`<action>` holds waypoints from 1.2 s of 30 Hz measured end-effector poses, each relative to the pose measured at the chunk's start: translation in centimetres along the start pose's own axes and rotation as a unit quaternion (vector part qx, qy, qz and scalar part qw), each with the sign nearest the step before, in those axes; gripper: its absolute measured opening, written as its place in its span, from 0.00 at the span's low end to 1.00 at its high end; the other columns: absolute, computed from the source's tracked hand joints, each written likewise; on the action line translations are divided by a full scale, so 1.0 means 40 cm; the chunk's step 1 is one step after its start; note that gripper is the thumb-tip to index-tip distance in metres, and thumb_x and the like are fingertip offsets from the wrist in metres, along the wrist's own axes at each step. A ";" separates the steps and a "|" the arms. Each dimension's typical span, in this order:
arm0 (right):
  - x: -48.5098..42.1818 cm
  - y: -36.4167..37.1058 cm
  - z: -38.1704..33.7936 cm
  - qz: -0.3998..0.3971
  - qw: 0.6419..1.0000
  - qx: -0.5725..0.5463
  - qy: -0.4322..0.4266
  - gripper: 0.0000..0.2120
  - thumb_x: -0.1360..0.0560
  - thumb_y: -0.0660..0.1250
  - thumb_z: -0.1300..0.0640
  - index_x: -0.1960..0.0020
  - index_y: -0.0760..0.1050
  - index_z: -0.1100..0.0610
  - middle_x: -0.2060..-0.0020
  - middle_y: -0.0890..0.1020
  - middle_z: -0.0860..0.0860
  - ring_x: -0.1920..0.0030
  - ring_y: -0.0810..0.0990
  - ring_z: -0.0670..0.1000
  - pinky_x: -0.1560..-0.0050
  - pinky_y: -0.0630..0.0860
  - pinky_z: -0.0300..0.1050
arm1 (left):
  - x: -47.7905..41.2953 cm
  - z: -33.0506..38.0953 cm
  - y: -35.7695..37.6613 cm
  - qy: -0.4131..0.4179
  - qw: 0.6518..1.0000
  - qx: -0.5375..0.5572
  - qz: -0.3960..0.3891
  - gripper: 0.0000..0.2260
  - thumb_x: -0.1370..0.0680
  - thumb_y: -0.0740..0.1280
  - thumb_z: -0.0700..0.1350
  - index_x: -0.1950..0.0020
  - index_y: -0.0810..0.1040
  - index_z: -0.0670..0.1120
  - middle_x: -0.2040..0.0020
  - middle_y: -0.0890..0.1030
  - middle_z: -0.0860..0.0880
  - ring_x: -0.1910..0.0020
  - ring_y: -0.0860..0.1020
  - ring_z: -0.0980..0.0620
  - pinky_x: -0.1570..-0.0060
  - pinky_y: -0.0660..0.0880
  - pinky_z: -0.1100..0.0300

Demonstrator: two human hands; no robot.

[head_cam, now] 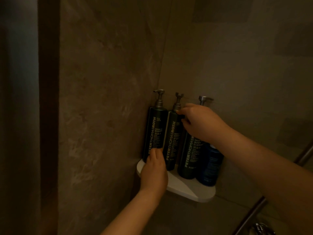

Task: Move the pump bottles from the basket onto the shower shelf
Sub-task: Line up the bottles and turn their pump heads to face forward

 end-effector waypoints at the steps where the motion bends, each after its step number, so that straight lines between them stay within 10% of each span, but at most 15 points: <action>1: -0.001 0.002 0.001 -0.003 1.000 0.002 0.001 0.16 0.23 0.60 0.59 0.37 0.75 0.58 0.45 0.77 0.54 0.48 0.78 0.56 0.53 0.76 0.48 | -0.002 0.000 0.000 -0.003 1.000 -0.001 0.000 0.23 0.21 0.62 0.37 0.29 0.59 0.47 0.33 0.64 0.49 0.39 0.70 0.53 0.46 0.72 0.62; 11: 0.013 0.007 -0.013 -0.025 0.999 0.020 0.001 0.16 0.22 0.58 0.60 0.36 0.73 0.58 0.43 0.76 0.55 0.46 0.77 0.56 0.50 0.77 0.52 | 0.001 -0.007 -0.006 -0.011 1.000 0.018 -0.003 0.22 0.21 0.62 0.40 0.29 0.60 0.48 0.33 0.65 0.49 0.39 0.71 0.52 0.48 0.73 0.61; 18: 0.037 -0.169 0.060 0.185 0.983 -0.008 0.014 0.11 0.24 0.60 0.59 0.45 0.78 0.58 0.48 0.78 0.55 0.46 0.76 0.57 0.52 0.72 0.46 | 0.030 0.040 -0.031 0.049 0.996 0.069 0.035 0.21 0.21 0.62 0.47 0.29 0.61 0.49 0.34 0.66 0.51 0.40 0.70 0.56 0.51 0.67 0.69; 27: 0.020 -0.090 0.171 0.009 0.995 -0.053 0.090 0.17 0.23 0.61 0.59 0.34 0.72 0.55 0.41 0.78 0.57 0.41 0.77 0.57 0.42 0.73 0.52 | 0.056 0.082 -0.044 0.088 0.991 0.087 0.043 0.21 0.20 0.61 0.48 0.29 0.62 0.48 0.35 0.67 0.52 0.40 0.70 0.57 0.50 0.67 0.69; 36: 0.029 -0.129 0.161 0.072 0.990 -0.088 0.078 0.15 0.26 0.65 0.63 0.41 0.78 0.54 0.45 0.81 0.53 0.45 0.78 0.53 0.49 0.68 0.40 | 0.066 0.089 -0.052 0.088 0.990 0.102 0.050 0.20 0.21 0.61 0.50 0.30 0.62 0.50 0.36 0.68 0.53 0.40 0.69 0.59 0.48 0.68 0.68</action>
Point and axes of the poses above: each hand's wrist, its own x-axis away from the middle knuckle, its own y-axis out of the palm, z = x × y, the point moved 7 cm from there along -x, towards the middle knuckle
